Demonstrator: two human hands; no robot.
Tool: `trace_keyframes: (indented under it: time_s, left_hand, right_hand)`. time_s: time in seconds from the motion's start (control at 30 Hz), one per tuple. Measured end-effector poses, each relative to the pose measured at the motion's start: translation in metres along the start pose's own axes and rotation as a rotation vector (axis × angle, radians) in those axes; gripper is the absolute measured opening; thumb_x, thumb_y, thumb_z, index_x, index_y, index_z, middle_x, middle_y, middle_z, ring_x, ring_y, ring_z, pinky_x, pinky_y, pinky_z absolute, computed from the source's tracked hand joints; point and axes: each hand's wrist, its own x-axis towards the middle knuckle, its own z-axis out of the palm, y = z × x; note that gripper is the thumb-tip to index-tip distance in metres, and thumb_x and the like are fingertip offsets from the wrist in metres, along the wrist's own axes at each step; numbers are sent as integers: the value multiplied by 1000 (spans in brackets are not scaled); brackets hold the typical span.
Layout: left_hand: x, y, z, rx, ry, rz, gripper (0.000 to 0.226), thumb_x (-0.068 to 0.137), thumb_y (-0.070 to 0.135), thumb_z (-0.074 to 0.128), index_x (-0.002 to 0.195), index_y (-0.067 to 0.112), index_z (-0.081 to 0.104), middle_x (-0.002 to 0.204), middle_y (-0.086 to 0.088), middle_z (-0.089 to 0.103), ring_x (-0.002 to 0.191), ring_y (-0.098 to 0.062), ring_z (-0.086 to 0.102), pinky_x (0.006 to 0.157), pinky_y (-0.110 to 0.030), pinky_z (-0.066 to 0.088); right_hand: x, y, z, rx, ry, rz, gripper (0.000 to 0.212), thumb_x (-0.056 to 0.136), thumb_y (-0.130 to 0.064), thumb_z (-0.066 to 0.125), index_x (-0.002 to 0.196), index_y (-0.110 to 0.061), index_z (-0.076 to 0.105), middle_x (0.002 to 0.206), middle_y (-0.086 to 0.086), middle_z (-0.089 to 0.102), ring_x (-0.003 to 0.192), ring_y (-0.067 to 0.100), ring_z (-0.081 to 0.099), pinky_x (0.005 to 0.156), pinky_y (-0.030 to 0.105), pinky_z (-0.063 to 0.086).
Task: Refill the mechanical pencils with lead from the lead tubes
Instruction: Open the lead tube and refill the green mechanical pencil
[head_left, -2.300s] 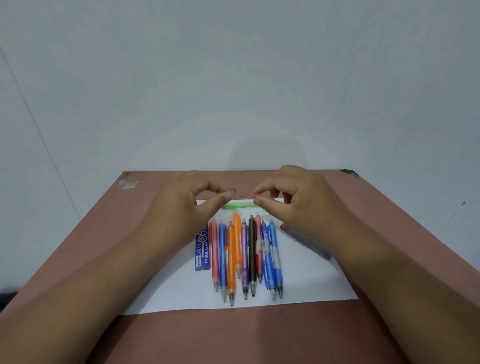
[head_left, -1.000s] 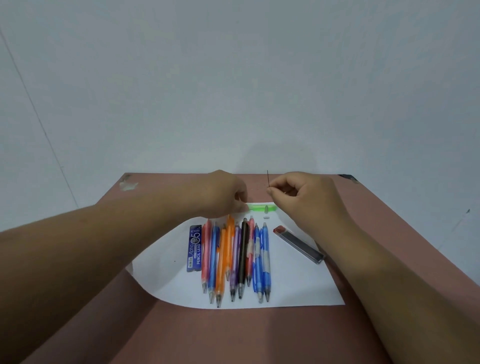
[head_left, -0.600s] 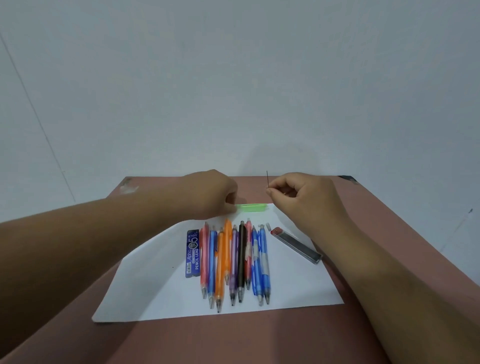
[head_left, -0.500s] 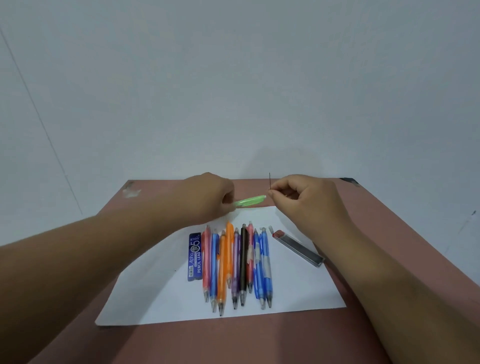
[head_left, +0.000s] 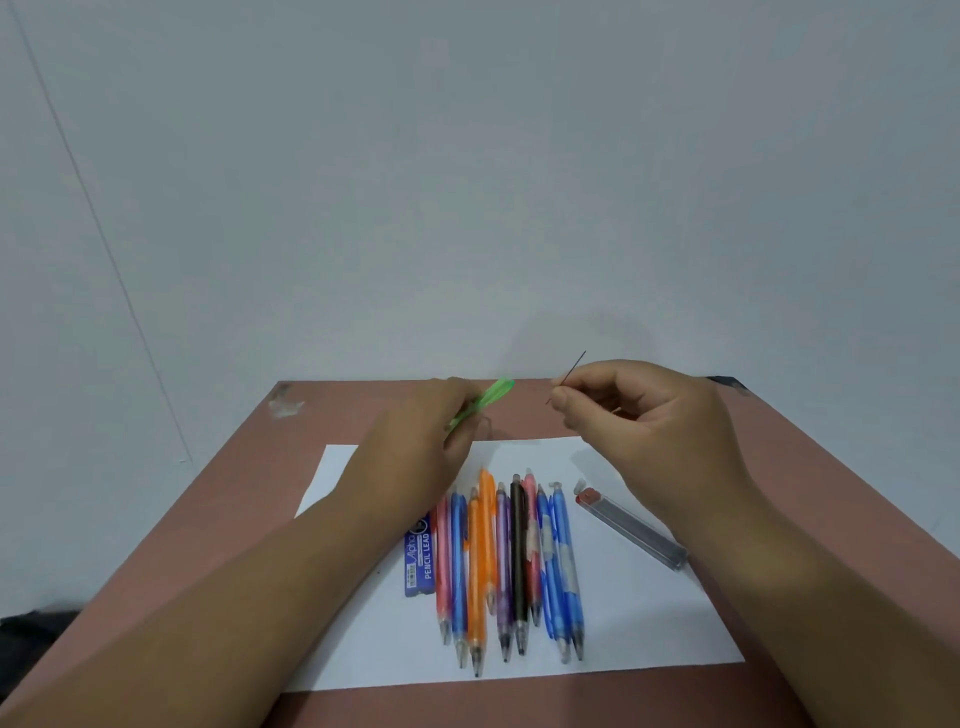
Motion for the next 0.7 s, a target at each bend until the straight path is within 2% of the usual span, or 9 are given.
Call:
trace_keyframes:
  time_s: [0.1,0.3,0.4,0.53,0.7]
  left_hand:
    - [-2,-2,2,-54,-7,20,15,99,32,61,112,26,66,99,8,70,89,-10,65,81,-39,59]
    - [-4,2,-2,-143,73,128,16,97,21,66,112,21,69,102,6,70,90,-13,66,78,-38,58]
    - [-4,1,-2,-153,93,174,18,96,18,67,114,21,70,102,8,70,89,-11,64,77,-31,56]
    - [-3,-1,-2,-163,124,207,19,95,14,67,112,20,71,101,9,70,86,-9,64,75,-18,49]
    - [-1,-3,0,-171,152,249,18,93,21,64,110,21,70,99,16,65,86,-4,62,76,-10,45]
  right_hand:
    - [-2,-5,3,43,-13,-30,16,89,-20,75,89,-36,75,81,-20,74,84,4,70,66,13,55]
    - [-5,-11,9,196,-5,-43,11,87,-18,74,96,-24,78,88,-12,77,88,11,74,77,20,59]
    - [-7,-15,11,239,3,-83,13,85,-23,72,97,-26,76,89,-10,78,89,14,75,77,22,60]
    - [-7,-17,13,266,-12,-126,13,86,-14,73,97,-21,76,89,-9,78,86,14,75,76,20,59]
    - [-7,-17,16,254,-3,-186,14,85,-12,73,97,-19,76,90,-9,78,86,11,75,77,17,58]
